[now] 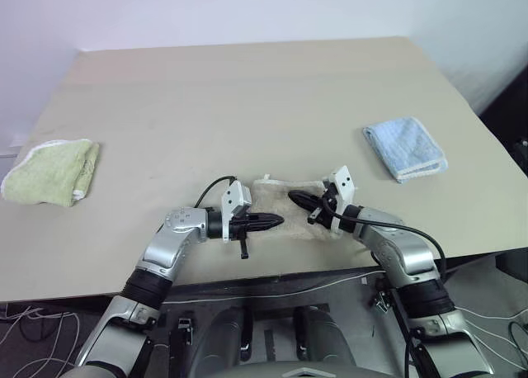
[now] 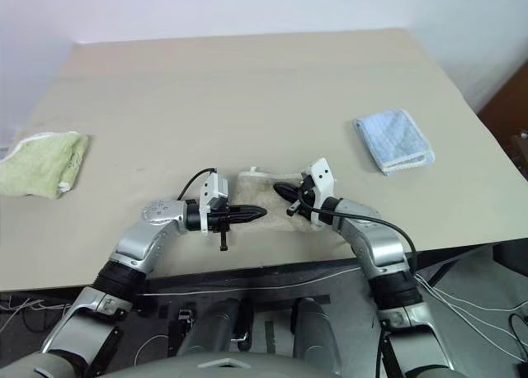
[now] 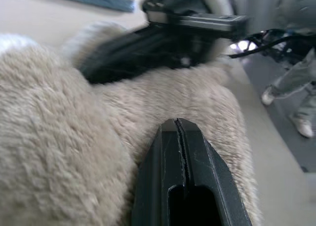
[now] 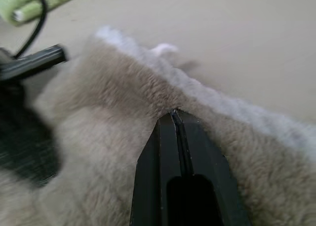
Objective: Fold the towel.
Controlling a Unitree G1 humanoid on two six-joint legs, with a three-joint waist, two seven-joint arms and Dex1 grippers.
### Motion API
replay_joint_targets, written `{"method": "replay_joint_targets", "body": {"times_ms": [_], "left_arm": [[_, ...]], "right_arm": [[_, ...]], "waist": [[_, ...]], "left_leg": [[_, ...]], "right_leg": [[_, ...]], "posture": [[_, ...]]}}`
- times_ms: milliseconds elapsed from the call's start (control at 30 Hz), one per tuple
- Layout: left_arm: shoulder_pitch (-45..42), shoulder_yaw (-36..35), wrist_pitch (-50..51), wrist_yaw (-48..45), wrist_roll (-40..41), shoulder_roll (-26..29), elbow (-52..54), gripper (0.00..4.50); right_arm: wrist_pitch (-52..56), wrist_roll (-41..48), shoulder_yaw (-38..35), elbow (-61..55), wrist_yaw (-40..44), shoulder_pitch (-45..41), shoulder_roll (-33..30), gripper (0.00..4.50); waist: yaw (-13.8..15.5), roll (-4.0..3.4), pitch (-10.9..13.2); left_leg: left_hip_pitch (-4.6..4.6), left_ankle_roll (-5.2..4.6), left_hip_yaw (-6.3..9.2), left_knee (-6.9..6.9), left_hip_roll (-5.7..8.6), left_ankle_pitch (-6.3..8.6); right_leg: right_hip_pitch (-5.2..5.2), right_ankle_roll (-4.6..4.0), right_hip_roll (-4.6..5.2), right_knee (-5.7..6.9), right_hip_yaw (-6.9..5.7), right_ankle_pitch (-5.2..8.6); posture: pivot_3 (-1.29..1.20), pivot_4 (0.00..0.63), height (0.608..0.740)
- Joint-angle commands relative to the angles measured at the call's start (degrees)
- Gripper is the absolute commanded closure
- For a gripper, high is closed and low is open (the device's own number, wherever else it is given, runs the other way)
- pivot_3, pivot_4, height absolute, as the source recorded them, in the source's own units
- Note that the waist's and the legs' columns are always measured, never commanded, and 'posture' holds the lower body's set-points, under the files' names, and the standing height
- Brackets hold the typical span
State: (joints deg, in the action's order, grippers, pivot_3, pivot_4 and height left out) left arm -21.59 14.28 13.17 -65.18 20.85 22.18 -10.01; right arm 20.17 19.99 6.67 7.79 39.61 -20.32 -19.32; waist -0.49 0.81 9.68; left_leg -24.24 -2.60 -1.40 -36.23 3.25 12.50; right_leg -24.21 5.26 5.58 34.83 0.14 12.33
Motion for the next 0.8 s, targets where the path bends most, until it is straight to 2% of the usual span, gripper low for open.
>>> {"method": "replay_joint_targets", "body": {"times_ms": [33, 67, 167, 400, 500, 567, 633, 700, 800], "left_arm": [[1.3, -1.7, 1.5, -1.0, 0.7, 2.0, 2.6, 4.48], [1.4, -2.5, 2.0, -0.5, 1.1, 2.1, 2.7, 4.48], [1.4, -4.7, 3.3, 0.2, 3.0, 2.0, 3.5, 3.96], [1.2, -10.2, 10.9, 2.8, 10.7, 2.0, 13.4, 1.59], [0.0, -12.5, 15.5, 8.2, 12.4, 2.1, 18.0, 0.59], [-2.4, -14.0, 19.9, 15.8, 11.9, 1.0, 20.2, 0.04], [-3.2, -13.8, 24.1, 19.3, 12.1, 1.5, 23.1, 0.04], [-2.1, -13.7, 25.7, 18.6, 13.8, 2.4, 25.9, 0.04], [-0.5, -14.8, 20.7, 18.7, 13.5, 0.4, 26.5, 0.04]], "right_arm": [[-1.4, -1.2, -1.6, 4.1, 0.8, -0.8, -0.5, 4.50], [-0.7, -0.1, -2.1, 3.7, 1.8, -1.3, -0.7, 4.50], [0.8, 1.9, -2.4, 1.5, 5.0, -2.6, -1.3, 3.96], [12.9, 11.5, -4.2, -12.8, 10.1, -4.5, -4.3, 1.62], [20.2, 17.5, -7.5, -17.2, 11.2, -6.1, -7.8, 0.54], [25.8, 21.0, -9.0, -18.9, 14.4, -5.7, -13.0, 0.04], [28.9, 22.2, -9.7, -18.9, 16.8, -4.8, -17.6, 0.04], [31.3, 22.5, -10.5, -16.6, 17.1, -4.9, -20.7, 0.04], [33.6, 21.4, -10.3, -13.3, 17.6, -5.2, -24.3, 0.04]], "waist": [[-0.3, -0.01, 0.0], [-0.3, -0.01, 0.0], [-0.3, -0.01, 0.0], [-0.2, -0.01, 0.0], [-0.2, -0.01, 0.0], [0.2, 0.00, 0.0], [0.6, 0.02, 0.0], [0.8, 0.03, 0.0], [0.7, 0.01, 0.0]], "left_leg": [[0.08, 0.00, 0.01, 0.02, 0.00, 0.01], [0.08, 0.00, 0.02, 0.02, 0.00, 0.01], [0.07, -0.01, 0.03, -0.01, 0.00, 0.00], [-0.32, -0.01, 0.02, -0.02, 0.00, -0.02], [-0.34, -0.01, 0.02, 0.01, 0.00, -0.01], [-0.34, -0.01, 0.03, -0.01, 0.00, -0.01], [-0.34, -0.01, 0.05, -0.04, 0.00, -0.01], [-0.34, -0.04, 0.05, -0.02, 0.00, 0.01], [-0.34, -0.09, 0.01, 0.09, 0.00, 0.04]], "right_leg": [[0.11, 0.00, 0.00, -0.06, 0.00, 0.00], [0.12, 0.00, 0.01, -0.09, 0.00, 0.00], [0.07, 0.00, 0.02, -0.09, -0.02, 0.00], [-0.43, 0.03, 0.03, 0.15, -0.02, -0.01], [-0.44, 0.03, 0.03, 0.13, -0.02, -0.01], [-0.40, 0.02, 0.03, 0.11, -0.03, 0.00], [-0.33, 0.02, 0.06, 0.06, -0.12, 0.01], [-0.27, 0.03, 0.06, -0.09, -0.12, 0.01], [-0.26, 0.03, 0.05, -0.29, -0.11, 0.01]], "posture": [[0.00, 0.150, 0.740], [0.00, 0.150, 0.740], [0.00, 0.150, 0.740], [0.00, 0.150, 0.740], [0.00, 0.150, 0.740], [0.00, 0.150, 0.740], [0.00, 0.150, 0.740], [0.00, 0.150, 0.740], [0.00, 0.150, 0.740]]}}
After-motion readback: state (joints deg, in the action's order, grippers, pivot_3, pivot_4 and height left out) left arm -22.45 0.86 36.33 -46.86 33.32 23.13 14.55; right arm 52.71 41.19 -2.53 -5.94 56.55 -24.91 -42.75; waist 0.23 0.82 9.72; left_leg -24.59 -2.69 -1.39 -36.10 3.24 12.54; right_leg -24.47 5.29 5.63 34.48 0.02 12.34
